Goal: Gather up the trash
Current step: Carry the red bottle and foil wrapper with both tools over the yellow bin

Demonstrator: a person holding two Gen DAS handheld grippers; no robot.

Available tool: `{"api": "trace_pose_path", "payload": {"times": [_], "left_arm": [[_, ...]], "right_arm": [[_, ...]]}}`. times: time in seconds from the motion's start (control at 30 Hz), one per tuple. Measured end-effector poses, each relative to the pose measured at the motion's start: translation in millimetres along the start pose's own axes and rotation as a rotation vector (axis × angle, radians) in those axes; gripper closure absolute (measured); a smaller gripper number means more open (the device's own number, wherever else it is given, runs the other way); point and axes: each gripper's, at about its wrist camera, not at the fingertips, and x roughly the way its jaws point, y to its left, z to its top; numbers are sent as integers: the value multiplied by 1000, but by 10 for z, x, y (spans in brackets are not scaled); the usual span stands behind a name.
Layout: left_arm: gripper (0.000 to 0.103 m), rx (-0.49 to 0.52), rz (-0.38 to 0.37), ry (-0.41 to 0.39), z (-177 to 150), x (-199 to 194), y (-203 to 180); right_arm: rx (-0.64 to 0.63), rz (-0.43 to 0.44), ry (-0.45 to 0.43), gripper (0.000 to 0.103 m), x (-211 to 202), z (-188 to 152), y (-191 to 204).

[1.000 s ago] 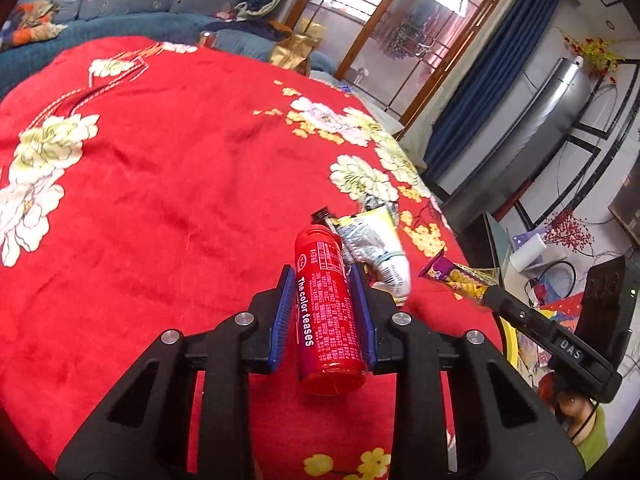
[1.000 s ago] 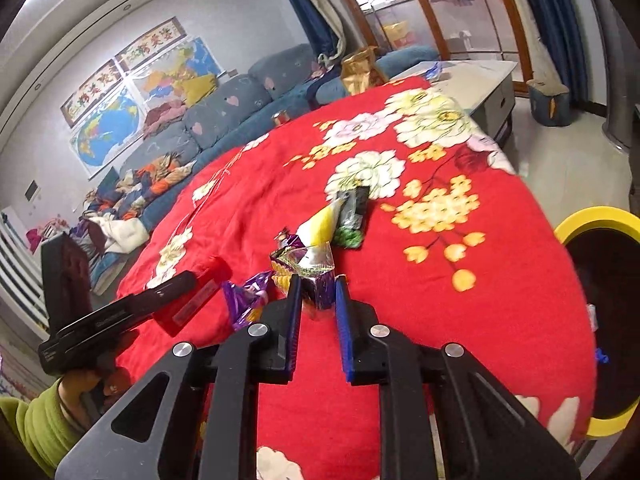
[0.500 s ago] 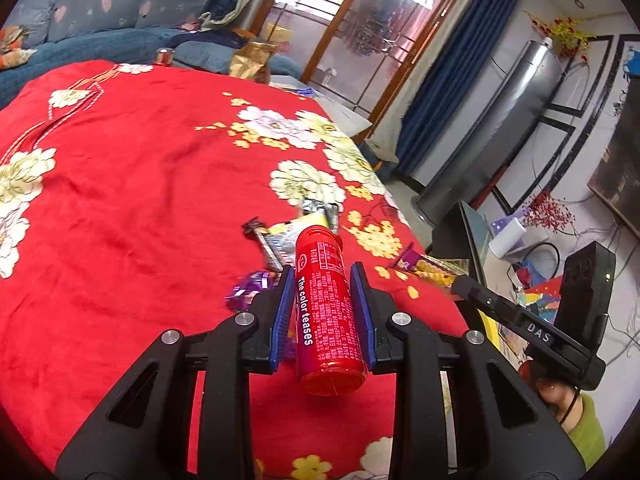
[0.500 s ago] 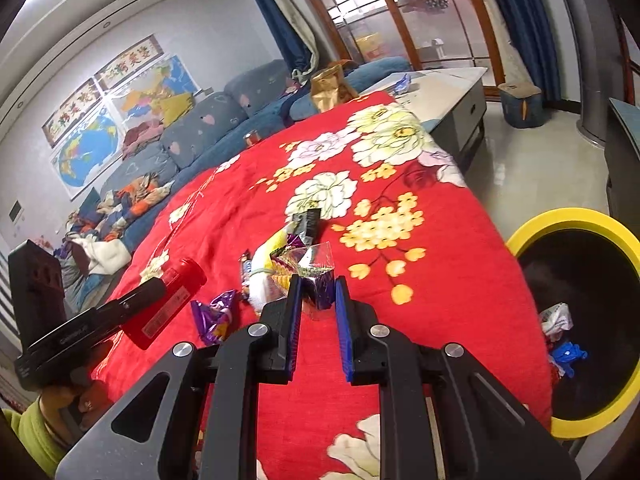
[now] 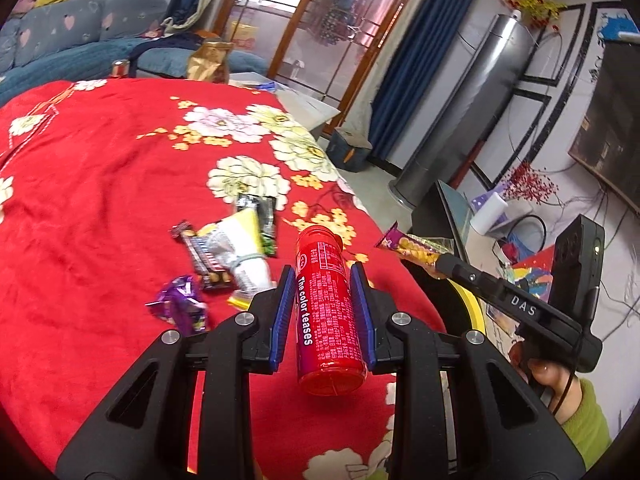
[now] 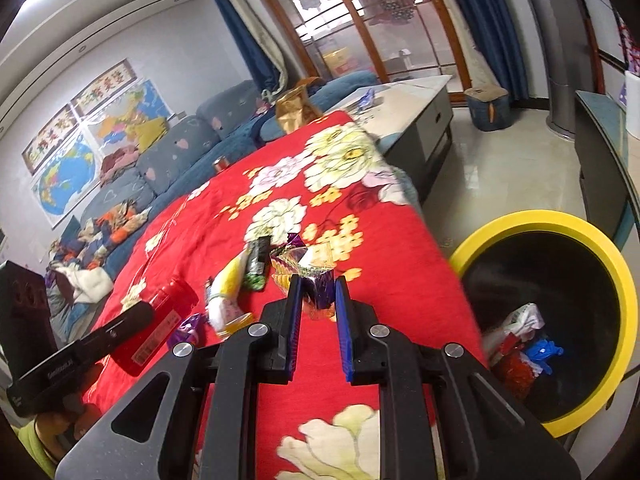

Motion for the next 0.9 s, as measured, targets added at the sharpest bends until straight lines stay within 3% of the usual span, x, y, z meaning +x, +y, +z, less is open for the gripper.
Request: {"api": "trace_pose_path", "payload": {"times": [0.9], "left_arm": [[81,151,-74,55,-12,421,-685]], "right_arm": [[135,-111,-93,88,-341,99,-712]]}}
